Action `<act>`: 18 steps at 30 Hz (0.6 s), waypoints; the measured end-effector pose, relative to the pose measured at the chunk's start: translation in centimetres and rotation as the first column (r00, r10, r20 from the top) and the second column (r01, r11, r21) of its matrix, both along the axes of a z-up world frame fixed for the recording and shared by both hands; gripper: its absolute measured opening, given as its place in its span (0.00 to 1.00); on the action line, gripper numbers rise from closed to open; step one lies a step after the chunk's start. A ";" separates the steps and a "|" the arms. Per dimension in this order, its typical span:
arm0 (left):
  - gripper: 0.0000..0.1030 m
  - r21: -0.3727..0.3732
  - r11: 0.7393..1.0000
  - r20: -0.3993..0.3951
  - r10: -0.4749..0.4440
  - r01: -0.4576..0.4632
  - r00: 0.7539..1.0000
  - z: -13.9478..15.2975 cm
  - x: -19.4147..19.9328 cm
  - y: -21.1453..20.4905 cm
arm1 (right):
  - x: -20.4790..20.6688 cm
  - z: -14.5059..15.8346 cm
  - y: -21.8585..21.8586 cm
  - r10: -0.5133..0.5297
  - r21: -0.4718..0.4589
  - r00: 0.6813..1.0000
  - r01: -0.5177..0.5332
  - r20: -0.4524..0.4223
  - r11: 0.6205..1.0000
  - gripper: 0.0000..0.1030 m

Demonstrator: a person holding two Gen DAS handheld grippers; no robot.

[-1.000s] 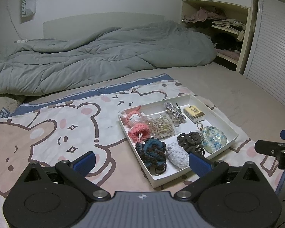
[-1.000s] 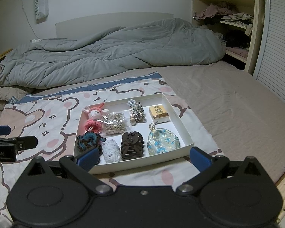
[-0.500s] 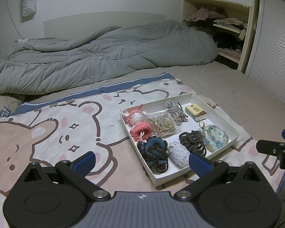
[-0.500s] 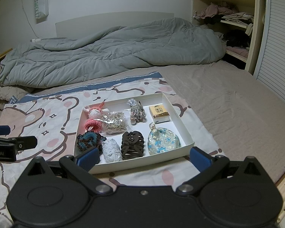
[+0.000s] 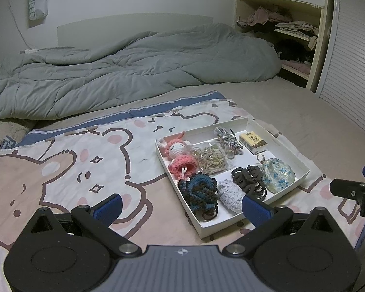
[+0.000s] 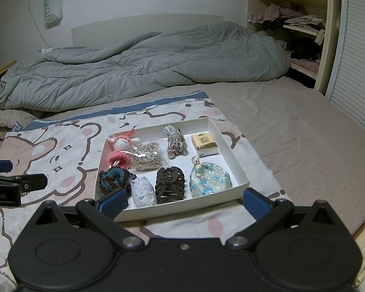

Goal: Organize objects

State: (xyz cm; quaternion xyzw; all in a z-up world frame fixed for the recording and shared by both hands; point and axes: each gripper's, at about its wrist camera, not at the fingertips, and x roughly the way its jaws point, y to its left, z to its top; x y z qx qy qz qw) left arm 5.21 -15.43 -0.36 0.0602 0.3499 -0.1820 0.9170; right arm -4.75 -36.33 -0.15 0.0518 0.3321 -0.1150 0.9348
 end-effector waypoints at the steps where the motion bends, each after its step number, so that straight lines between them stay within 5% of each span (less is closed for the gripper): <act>1: 1.00 0.000 1.000 0.000 0.000 0.000 1.000 0.0 0.0 0.0 | 0.0 -0.1 0.0 0.001 0.000 1.000 -0.001 0.000 1.000 1.00; 18: 1.00 0.009 1.000 -0.010 0.004 -0.004 1.000 -0.4 0.1 0.0 | 0.2 -0.5 -0.1 -0.001 0.005 1.000 0.001 -0.003 1.000 1.00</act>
